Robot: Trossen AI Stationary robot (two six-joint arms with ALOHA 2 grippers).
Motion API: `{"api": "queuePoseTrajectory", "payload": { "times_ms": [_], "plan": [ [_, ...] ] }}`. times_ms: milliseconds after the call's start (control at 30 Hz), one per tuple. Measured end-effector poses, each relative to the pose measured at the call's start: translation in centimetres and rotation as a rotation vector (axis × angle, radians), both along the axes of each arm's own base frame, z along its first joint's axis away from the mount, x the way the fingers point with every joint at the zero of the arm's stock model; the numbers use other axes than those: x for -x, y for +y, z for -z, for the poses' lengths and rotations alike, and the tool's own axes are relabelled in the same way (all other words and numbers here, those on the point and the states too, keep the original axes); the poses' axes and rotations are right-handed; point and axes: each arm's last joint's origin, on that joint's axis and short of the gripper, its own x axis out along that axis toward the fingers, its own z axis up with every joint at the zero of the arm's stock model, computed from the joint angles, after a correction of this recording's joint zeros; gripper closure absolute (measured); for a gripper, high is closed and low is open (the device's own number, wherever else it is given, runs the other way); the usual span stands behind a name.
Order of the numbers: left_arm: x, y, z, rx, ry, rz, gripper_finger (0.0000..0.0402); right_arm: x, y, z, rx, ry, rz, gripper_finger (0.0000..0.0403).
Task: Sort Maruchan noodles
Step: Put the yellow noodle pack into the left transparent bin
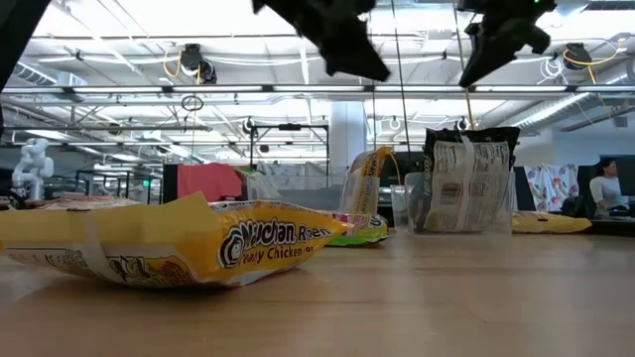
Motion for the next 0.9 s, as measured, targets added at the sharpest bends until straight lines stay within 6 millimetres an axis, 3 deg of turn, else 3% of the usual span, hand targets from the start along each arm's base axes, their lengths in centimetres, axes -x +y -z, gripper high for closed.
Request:
{"api": "queuePoseTrajectory", "payload": {
  "times_ms": [200, 400, 600, 900],
  "plan": [
    [3.8, -0.9, -2.5, 0.057, 0.127, -0.032, 0.0337, 0.7, 1.2, 0.8, -0.007, 0.126, 0.020, 0.0403],
    [8.0, -2.8, -4.2, 0.137, 0.301, -0.066, 0.0337, 0.3, 3.0, 1.1, -0.079, 0.120, -0.070, 0.0403],
    [11.2, -5.2, -6.1, 0.182, 0.364, -0.066, 0.0336, -0.8, 5.0, 1.4, -0.119, 0.110, -0.178, 0.0403],
    [15.7, -8.6, -8.6, 0.134, 0.362, -0.187, 0.0336, -4.2, 8.4, 2.9, -0.110, 0.122, -0.341, 0.0403]
  ]
}}
